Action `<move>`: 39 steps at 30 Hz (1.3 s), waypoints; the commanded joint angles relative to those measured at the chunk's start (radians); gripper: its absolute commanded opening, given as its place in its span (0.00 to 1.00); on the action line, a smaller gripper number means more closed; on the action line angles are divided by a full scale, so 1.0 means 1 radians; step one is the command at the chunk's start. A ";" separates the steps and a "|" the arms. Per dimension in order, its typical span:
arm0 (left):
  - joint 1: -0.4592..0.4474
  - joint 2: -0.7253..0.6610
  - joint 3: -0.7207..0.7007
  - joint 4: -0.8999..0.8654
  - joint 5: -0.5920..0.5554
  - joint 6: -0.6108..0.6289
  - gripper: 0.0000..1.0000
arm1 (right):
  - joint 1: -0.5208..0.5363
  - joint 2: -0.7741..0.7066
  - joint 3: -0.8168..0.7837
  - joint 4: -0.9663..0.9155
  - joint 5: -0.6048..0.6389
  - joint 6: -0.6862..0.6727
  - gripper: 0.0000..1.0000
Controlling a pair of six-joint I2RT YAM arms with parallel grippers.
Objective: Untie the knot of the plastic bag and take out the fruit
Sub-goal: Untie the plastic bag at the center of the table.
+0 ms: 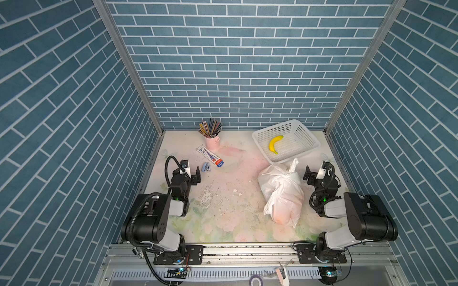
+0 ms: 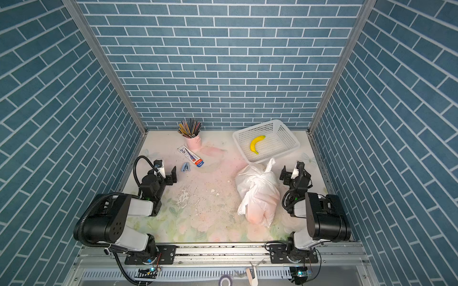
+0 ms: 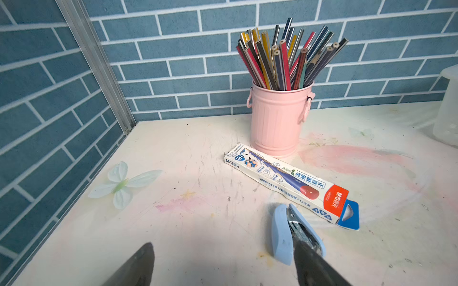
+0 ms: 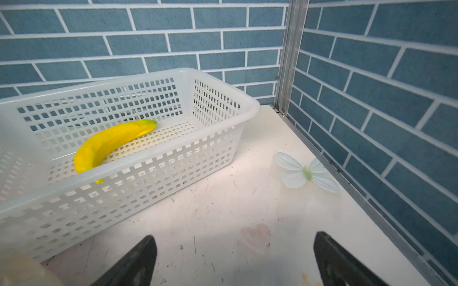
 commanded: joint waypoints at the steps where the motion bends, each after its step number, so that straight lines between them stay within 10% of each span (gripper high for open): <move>1: 0.002 -0.005 0.011 0.022 -0.008 -0.006 0.88 | 0.003 -0.003 0.001 0.009 0.007 -0.014 0.99; 24: -0.001 -0.073 0.037 -0.079 -0.086 -0.036 0.89 | 0.005 -0.142 -0.111 0.096 0.038 -0.010 0.96; 33: -0.135 -0.292 0.123 -0.343 -0.273 -0.078 0.88 | 0.004 -0.568 0.120 -0.819 0.114 0.206 0.93; 39: -0.327 -0.335 0.277 -0.520 -0.152 -0.205 0.88 | 0.004 -0.658 0.320 -1.309 -0.171 0.369 0.87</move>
